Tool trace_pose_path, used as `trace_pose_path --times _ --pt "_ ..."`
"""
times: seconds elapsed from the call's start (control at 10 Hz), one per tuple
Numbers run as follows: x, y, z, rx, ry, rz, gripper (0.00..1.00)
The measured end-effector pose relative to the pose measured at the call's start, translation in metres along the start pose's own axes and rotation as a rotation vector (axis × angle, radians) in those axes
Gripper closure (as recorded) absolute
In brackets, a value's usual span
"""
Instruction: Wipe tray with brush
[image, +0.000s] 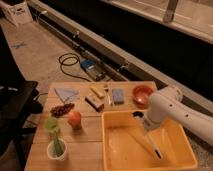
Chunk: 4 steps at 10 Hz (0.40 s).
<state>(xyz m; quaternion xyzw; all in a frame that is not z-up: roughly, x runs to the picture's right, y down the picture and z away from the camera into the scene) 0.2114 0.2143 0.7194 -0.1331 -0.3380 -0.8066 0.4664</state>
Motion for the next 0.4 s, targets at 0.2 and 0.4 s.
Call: trace_pose_path --times 0.2,0.4 --pt "0.008 0.008 0.003 -0.005 0.007 0.036 1.0" --pt "0.014 -0.008 0.007 0.0 0.019 0.002 1.0"
